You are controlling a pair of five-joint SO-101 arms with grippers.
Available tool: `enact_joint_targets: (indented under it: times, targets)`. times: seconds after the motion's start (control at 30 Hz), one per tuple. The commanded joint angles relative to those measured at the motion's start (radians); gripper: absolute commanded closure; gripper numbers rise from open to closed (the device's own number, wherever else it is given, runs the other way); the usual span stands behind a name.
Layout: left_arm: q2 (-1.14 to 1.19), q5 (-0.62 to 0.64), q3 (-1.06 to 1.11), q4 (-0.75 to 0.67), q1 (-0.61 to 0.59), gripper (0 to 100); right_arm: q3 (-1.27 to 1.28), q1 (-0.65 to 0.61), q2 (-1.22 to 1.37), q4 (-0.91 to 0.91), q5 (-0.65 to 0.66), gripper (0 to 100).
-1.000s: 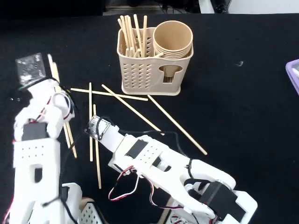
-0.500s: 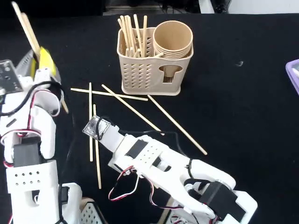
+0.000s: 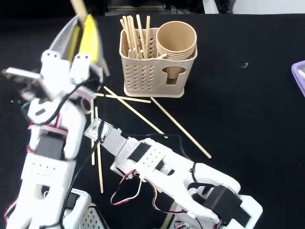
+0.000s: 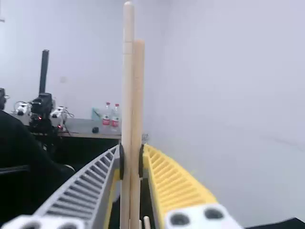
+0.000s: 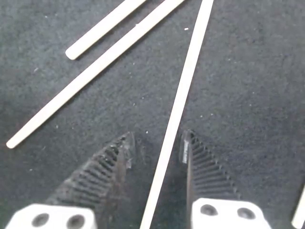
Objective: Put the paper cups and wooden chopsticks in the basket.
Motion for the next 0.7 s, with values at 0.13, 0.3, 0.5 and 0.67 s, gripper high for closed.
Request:
enact_joint_targets:
  times: [0.13, 0.3, 0.5, 0.67]
  targets:
    - [0.339, -0.009, -0.366, -0.025, 0.033, 97, -0.007, -0.017, -0.048, -0.018, 0.008, 83.2]
    - [0.465, -0.003, -0.496, -0.025, 0.033, 97, -0.005, -0.017, -0.048, -0.018, 0.008, 83.2]
    - [0.551, -0.002, -0.558, -0.029, 0.035, 97, -0.005, -0.017, -0.048, -0.017, 0.008, 83.2]
    - [0.629, -0.002, -0.591, -0.029, 0.035, 97, -0.005, -0.017, -0.048, -0.017, 0.008, 83.2]
